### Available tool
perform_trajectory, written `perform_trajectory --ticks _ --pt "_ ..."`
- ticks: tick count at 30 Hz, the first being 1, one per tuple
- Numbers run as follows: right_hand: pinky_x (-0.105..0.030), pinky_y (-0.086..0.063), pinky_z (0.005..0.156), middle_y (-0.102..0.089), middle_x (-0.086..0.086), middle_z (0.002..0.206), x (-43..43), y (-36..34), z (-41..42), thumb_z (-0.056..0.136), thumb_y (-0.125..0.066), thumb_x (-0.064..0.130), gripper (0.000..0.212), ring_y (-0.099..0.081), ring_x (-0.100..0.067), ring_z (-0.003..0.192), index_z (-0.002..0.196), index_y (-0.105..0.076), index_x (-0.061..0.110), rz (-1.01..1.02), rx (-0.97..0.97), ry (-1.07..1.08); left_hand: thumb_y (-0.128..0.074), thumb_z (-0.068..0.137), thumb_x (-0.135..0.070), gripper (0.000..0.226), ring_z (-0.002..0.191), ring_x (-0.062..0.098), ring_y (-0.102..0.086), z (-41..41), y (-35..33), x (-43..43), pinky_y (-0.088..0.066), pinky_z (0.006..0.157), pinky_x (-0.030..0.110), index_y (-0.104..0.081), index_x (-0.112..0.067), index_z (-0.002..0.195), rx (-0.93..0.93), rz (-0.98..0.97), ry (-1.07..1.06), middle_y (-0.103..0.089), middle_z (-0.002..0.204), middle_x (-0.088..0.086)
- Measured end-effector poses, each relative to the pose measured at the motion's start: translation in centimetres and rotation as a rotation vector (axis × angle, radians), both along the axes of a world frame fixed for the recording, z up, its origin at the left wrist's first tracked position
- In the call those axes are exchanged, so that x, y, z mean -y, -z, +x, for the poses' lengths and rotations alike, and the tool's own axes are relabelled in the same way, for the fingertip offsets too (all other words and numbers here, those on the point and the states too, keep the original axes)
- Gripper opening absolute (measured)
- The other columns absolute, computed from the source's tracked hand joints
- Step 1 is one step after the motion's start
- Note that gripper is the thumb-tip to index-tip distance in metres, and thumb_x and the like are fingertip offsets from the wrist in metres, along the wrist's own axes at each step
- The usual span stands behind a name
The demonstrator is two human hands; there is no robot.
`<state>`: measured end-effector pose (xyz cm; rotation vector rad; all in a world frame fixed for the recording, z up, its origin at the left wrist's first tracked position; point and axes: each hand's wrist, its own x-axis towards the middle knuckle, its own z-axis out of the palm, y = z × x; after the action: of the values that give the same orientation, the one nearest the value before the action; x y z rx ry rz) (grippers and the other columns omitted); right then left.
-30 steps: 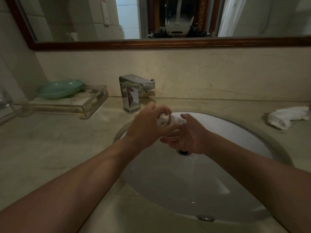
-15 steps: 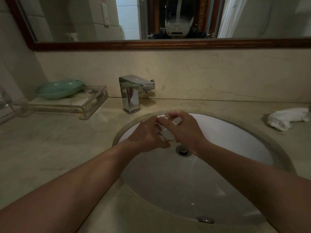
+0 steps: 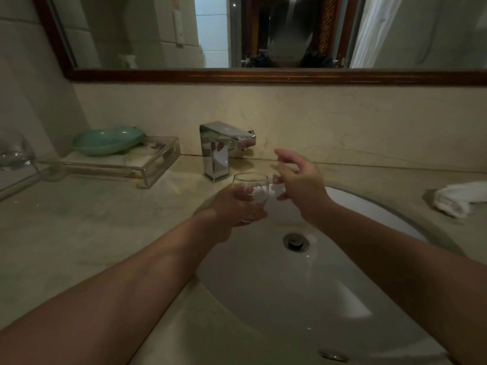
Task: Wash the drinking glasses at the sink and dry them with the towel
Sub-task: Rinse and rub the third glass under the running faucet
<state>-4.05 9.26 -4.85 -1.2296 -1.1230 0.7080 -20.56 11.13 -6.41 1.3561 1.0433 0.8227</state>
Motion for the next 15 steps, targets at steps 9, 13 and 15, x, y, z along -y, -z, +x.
perform_trajectory --ticks 9,13,15 --pt "-0.021 -0.038 0.035 -0.073 -0.003 0.112 -6.4 -4.4 -2.7 0.098 -0.055 0.014 0.027 -0.07 -0.021 0.054 0.121 -0.067 0.023 -0.068 0.034 -0.098 -0.07 0.077 0.026 0.041 0.062 0.011 -0.07 0.1 0.7 -0.6 -0.059 0.052 0.026 -0.059 0.006 0.112 0.231 -0.03 -0.137 -0.064 0.092 0.009" --pt "-0.02 -0.034 0.037 -0.076 -0.007 0.098 -7.5 -4.8 -3.2 0.097 -0.065 0.021 0.007 -0.067 -0.024 0.05 0.098 -0.072 0.022 -0.072 0.051 0.014 -0.084 0.069 0.017 0.058 0.091 0.022 -0.07 0.2 1.0 -1.2 -0.064 0.072 0.035 -0.059 -0.011 0.114 0.177 0.047 -0.191 -0.061 0.106 0.006" --pt "-0.019 -0.034 0.034 -0.074 -0.006 0.098 -8.1 -4.9 -3.2 0.096 -0.064 0.015 0.01 -0.068 -0.023 0.049 0.096 -0.071 0.021 -0.101 0.099 0.047 -0.093 0.059 0.0 0.061 0.103 0.025 -0.068 0.1 0.5 -1.1 -0.062 0.085 0.039 -0.058 -0.018 0.106 0.134 0.002 -0.16 -0.062 0.106 0.003"
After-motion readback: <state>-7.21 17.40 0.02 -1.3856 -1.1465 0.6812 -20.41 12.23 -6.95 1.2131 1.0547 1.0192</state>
